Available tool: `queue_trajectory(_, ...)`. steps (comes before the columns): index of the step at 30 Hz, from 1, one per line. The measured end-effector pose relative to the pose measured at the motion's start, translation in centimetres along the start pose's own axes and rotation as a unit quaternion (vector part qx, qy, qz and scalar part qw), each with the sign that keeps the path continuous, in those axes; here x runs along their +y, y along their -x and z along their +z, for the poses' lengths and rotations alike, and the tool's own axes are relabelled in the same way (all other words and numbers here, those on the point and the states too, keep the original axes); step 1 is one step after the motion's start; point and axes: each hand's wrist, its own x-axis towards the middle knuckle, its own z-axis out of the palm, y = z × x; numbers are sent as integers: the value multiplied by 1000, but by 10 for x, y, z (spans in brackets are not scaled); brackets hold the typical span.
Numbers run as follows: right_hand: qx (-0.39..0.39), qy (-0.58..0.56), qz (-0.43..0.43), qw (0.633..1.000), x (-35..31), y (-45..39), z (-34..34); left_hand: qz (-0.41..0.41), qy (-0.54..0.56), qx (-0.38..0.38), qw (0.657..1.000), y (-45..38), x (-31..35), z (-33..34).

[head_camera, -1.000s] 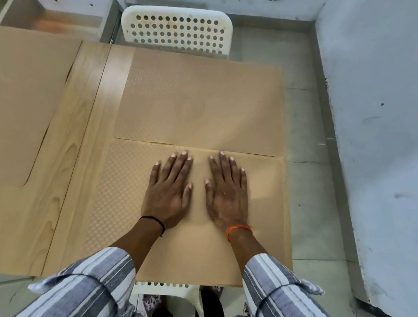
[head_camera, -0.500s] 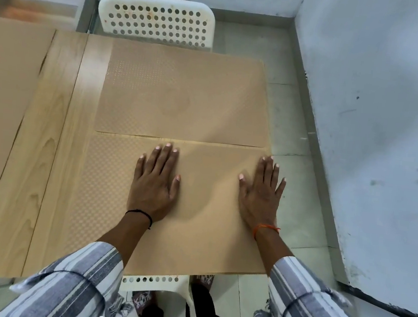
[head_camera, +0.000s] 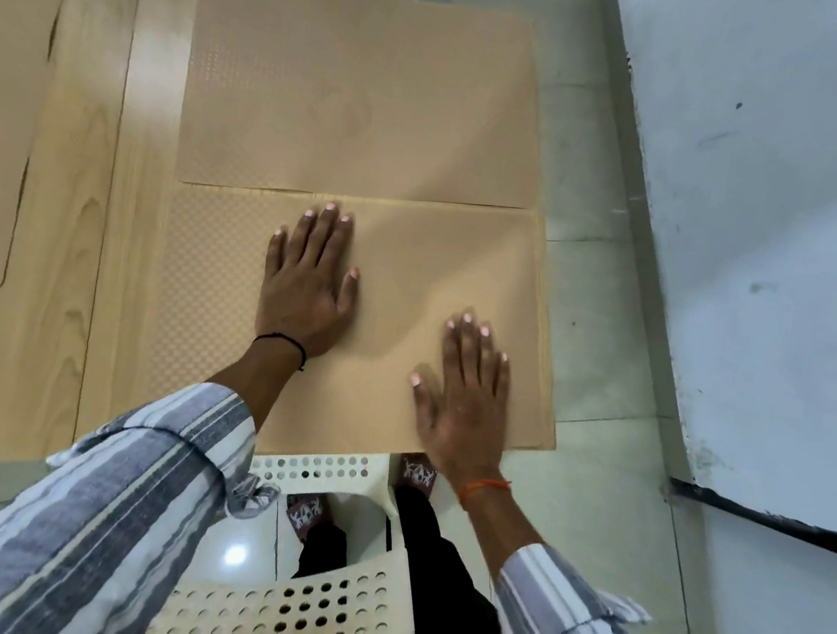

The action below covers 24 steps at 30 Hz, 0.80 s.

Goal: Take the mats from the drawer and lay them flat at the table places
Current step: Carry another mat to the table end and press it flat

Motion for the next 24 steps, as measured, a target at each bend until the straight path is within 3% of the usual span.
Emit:
queue_trajectory(9, 12, 14, 62, 998, 64, 3, -12, 2, 5, 8, 1000, -1, 1, 0)
queue_trajectory(12, 35, -1, 73, 997, 46, -12, -14, 2, 4, 13, 1000, 0, 0, 1)
queue_trajectory(19, 38, -46, -36, 998, -34, -98, -2, 1, -2, 4, 1000, -1, -1, -1)
queue_trajectory(24, 45, -21, -23, 999, -40, -108, 12, 1, -18, 1, 1000, -1, -1, -1)
